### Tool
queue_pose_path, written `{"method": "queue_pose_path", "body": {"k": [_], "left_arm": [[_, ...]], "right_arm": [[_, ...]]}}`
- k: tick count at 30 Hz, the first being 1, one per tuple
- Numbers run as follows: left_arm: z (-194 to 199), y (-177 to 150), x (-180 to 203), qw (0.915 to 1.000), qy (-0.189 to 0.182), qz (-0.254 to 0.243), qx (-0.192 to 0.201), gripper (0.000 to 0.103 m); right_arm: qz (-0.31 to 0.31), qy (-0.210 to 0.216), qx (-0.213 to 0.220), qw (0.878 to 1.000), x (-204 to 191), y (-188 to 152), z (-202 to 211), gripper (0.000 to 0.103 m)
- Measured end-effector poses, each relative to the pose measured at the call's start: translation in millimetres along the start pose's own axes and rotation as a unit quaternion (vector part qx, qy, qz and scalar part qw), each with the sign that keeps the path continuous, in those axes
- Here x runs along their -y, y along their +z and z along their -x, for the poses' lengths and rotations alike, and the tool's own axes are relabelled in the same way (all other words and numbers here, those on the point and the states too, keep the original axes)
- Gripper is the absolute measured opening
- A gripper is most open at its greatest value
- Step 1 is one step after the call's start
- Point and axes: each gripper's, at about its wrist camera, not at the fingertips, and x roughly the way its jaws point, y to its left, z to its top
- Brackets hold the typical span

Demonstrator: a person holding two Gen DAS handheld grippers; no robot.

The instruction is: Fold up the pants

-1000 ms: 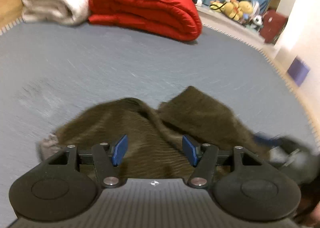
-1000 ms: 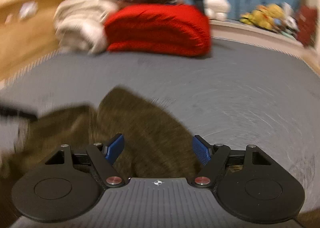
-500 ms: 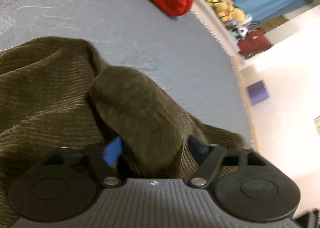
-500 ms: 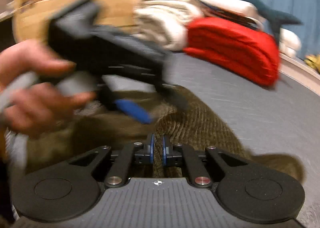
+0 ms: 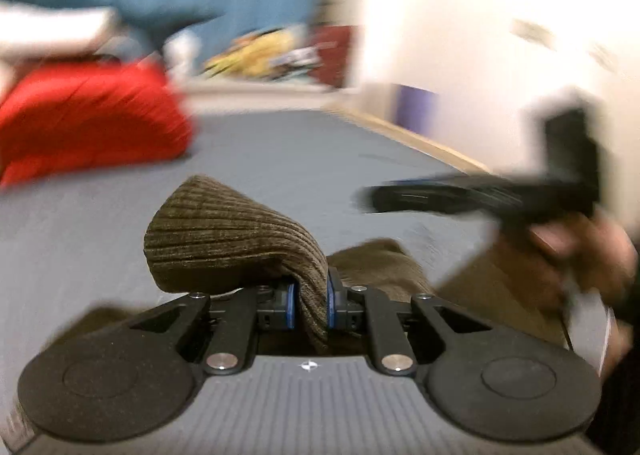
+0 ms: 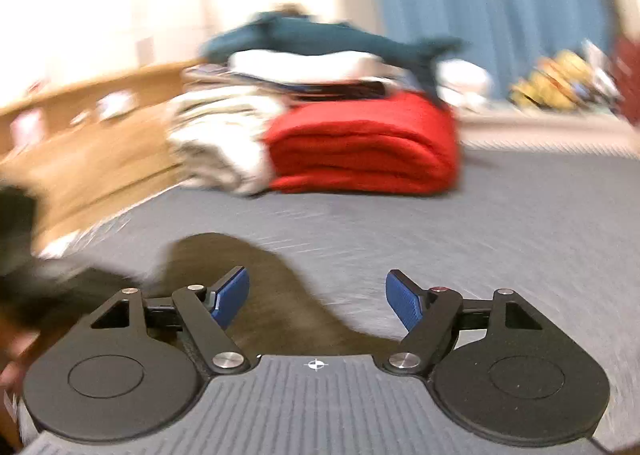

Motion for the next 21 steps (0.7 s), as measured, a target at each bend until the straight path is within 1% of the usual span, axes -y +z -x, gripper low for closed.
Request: {"method": "queue_pose_path", "body": {"k": [1, 2, 3, 4, 5, 7, 9, 11, 13, 15, 18, 21], "left_arm": [[-0.3, -3.8, 7.6, 0.9997, -0.015, -0.02, 0.0, 0.016], [-1.3, -6.9, 13.7, 0.9989, -0.035, -0.03, 0.0, 0.016], [-1.5, -10.4, 17.7, 0.9979, -0.053, -0.037, 0.0, 0.016], [-1.0, -12.9, 22.1, 0.9965, -0.068, -0.049, 0.0, 0.016], [-1.3, -15.1, 26.7, 0.9951, -0.079, -0.06, -0.002, 0.016], [-2.9, -19.3, 34.6, 0.9924, -0.094, -0.079, -0.01, 0.016], [-6.5, -21.6, 40.1, 0.9913, -0.096, -0.089, -0.017, 0.016], [-10.3, -21.6, 44.3, 0.9911, -0.093, -0.093, -0.02, 0.016], [-17.0, -21.5, 48.8, 0.9913, -0.09, -0.094, -0.021, 0.016], [-14.9, -23.1, 49.7, 0.9916, -0.084, -0.095, -0.024, 0.016], [-12.3, -26.4, 44.5, 0.9925, -0.071, -0.096, -0.026, 0.016], [-9.1, -27.5, 46.9, 0.9924, -0.071, -0.098, -0.025, 0.016]], "right_arm": [[-0.005, 0.009, -0.014, 1.0, 8.6, -1.2, -4.9, 0.083], [-0.008, 0.027, -0.032, 0.999, 16.5, -3.8, -10.6, 0.085], [-0.01, 0.048, -0.047, 0.998, 22.7, -5.8, -15.3, 0.09], [-0.014, 0.068, -0.056, 0.996, 28.0, -8.5, -19.1, 0.092], [-0.025, 0.094, -0.066, 0.993, 33.5, -12.2, -23.0, 0.093], [-0.046, 0.131, -0.077, 0.987, 40.6, -18.2, -25.2, 0.096], [-0.061, 0.166, -0.085, 0.981, 40.6, -19.8, -32.0, 0.096], [-0.088, 0.21, -0.096, 0.969, 44.6, -19.2, -38.4, 0.096], [-0.103, 0.237, -0.098, 0.961, 44.5, -17.5, -37.7, 0.096], [-0.117, 0.263, -0.095, 0.953, 44.3, -13.6, -38.8, 0.096], [-0.139, 0.286, -0.086, 0.944, 47.4, -7.4, -44.7, 0.096], [-0.136, 0.3, -0.1, 0.939, 43.3, -7.7, -42.4, 0.096]]}}
